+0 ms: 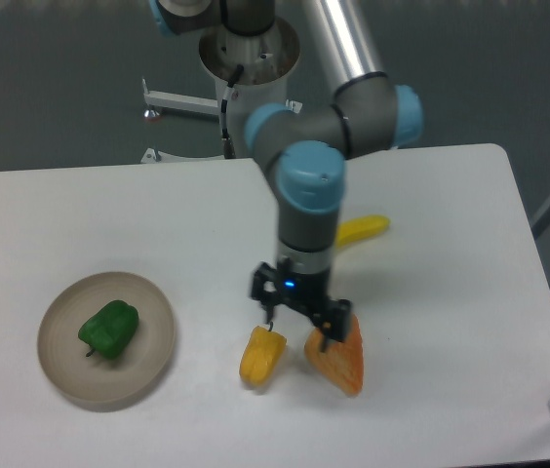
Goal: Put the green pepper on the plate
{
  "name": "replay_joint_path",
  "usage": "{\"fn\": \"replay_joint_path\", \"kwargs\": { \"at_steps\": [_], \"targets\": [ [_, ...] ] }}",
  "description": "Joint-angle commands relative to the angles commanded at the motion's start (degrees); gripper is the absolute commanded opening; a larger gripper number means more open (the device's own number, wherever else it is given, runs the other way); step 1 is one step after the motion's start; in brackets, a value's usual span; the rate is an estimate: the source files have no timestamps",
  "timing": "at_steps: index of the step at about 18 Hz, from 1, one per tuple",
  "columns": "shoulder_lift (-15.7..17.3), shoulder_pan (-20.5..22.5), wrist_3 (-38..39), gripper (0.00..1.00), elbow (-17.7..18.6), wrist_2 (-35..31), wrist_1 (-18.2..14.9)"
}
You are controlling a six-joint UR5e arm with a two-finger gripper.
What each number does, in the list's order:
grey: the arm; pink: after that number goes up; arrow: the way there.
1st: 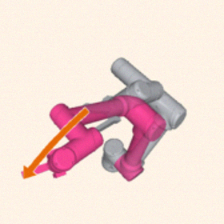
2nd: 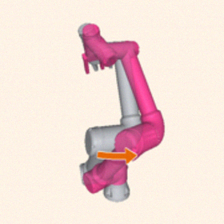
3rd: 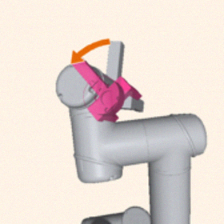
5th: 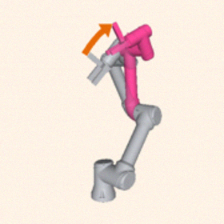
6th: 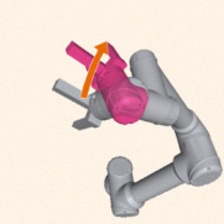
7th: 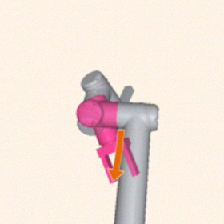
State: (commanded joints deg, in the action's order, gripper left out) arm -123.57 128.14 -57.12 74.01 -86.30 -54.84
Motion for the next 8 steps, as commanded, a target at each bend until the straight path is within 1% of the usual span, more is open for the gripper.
{"fn": "replay_joint_path", "kwargs": {
  "at_steps": [3, 8],
  "targets": [
    [-0.18, 1.23, -2.64, 1.0, -0.27, -0.53, 0.0],
    [-0.27, 2.2, -3.09, 1.0, -0.18, -0.53, 0.09]
  ]
}}
